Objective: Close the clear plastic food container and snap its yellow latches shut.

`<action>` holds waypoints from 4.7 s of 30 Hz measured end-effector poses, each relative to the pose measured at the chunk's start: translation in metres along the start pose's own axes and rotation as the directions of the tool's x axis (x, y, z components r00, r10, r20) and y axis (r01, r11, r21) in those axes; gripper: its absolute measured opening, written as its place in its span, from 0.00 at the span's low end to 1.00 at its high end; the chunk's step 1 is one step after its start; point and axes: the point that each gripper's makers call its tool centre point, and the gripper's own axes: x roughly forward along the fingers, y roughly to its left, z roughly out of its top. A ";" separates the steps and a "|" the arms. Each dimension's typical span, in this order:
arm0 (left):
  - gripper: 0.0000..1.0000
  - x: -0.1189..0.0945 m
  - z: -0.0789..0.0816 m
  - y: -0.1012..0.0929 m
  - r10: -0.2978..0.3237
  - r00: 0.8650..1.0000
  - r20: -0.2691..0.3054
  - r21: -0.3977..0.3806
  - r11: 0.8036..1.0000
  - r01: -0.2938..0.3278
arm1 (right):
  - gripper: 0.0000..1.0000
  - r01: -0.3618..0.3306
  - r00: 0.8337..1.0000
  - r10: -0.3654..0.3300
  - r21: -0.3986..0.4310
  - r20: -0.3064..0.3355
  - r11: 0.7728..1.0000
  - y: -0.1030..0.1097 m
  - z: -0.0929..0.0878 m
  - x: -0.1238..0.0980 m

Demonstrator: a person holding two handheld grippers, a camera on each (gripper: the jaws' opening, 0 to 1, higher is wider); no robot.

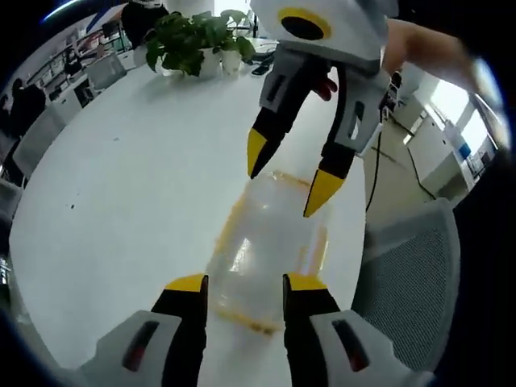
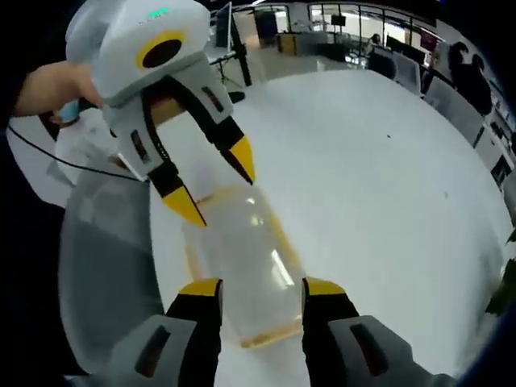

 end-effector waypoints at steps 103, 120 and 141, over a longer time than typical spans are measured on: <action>0.50 0.038 0.005 -0.041 -0.054 0.997 -0.058 0.236 0.969 0.067 | 0.53 -0.117 0.991 0.106 -0.143 -0.083 0.983 -0.003 0.002 0.039; 0.57 0.041 -0.001 -0.047 -0.002 0.995 -0.098 0.338 0.941 0.035 | 0.52 -0.223 0.968 0.203 -0.137 -0.145 0.965 -0.005 0.007 0.039; 0.60 0.047 -0.003 -0.047 0.125 0.987 -0.102 0.367 0.927 -0.080 | 0.50 -0.310 0.932 0.288 -0.072 -0.222 0.948 -0.008 0.001 0.053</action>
